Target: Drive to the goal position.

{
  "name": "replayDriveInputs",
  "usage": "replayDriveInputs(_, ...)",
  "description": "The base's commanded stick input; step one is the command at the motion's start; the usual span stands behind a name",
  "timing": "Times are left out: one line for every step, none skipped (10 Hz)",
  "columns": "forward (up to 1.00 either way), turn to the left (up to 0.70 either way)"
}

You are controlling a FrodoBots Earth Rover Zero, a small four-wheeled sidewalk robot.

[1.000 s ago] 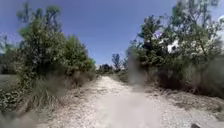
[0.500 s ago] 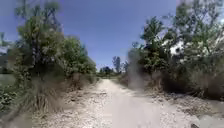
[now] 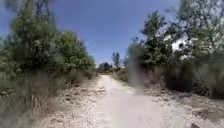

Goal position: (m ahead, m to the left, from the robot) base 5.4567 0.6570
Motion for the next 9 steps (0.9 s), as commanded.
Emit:
replayDriveInputs(0.45,0.02)
replayDriveInputs(0.45,0.02)
replayDriveInputs(0.45,0.02)
replayDriveInputs(0.45,0.02)
replayDriveInputs(0.45,0.02)
replayDriveInputs(0.45,0.02)
replayDriveInputs(0.45,0.02)
replayDriveInputs(0.45,0.02)
replayDriveInputs(0.45,0.02)
